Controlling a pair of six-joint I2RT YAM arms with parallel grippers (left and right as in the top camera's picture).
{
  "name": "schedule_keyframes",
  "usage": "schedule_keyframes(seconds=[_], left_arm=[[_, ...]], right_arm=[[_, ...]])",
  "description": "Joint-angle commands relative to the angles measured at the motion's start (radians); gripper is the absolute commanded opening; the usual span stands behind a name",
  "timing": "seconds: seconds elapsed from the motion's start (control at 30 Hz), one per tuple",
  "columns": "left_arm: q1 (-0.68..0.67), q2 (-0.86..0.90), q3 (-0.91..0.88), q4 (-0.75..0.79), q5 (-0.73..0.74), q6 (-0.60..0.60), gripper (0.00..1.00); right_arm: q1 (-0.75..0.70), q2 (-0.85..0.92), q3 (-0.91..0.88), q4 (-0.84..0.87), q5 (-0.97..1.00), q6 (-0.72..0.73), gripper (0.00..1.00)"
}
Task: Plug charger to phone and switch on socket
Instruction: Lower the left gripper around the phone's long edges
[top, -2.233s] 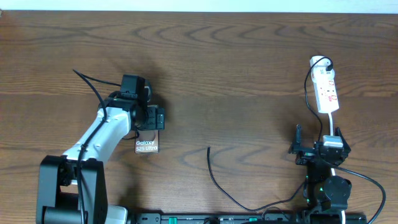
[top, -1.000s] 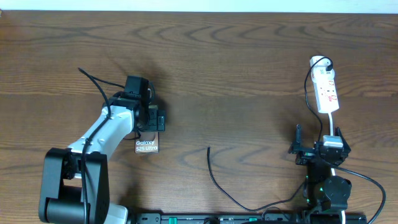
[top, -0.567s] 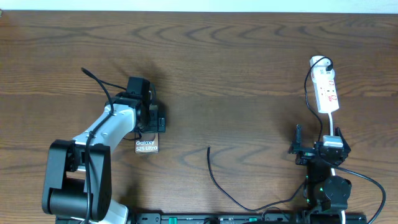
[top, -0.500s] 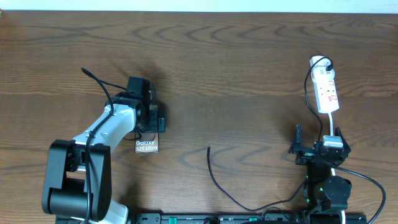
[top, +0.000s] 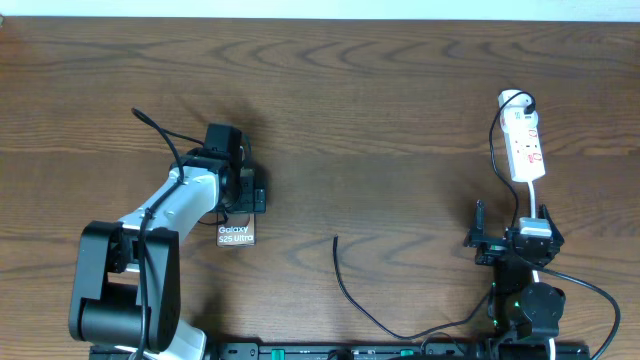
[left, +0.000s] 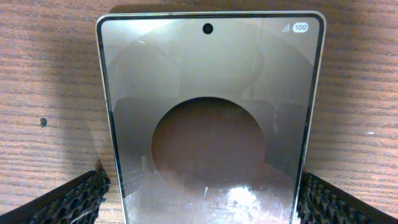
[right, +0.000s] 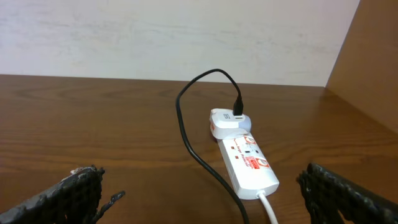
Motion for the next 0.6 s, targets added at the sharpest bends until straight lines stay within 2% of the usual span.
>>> schedule_keyframes(seconds=[0.0,0.57], left_arm=[[-0.002,0.02,-0.018,-0.013,-0.01,-0.013,0.98],[-0.002,0.02,-0.018,-0.051,0.002,-0.013,0.98]], right_arm=[[-0.002,-0.002,-0.001,-0.004,0.002,-0.013,0.99],[-0.002,-0.002,-0.001,-0.004,0.002,-0.013,0.99]])
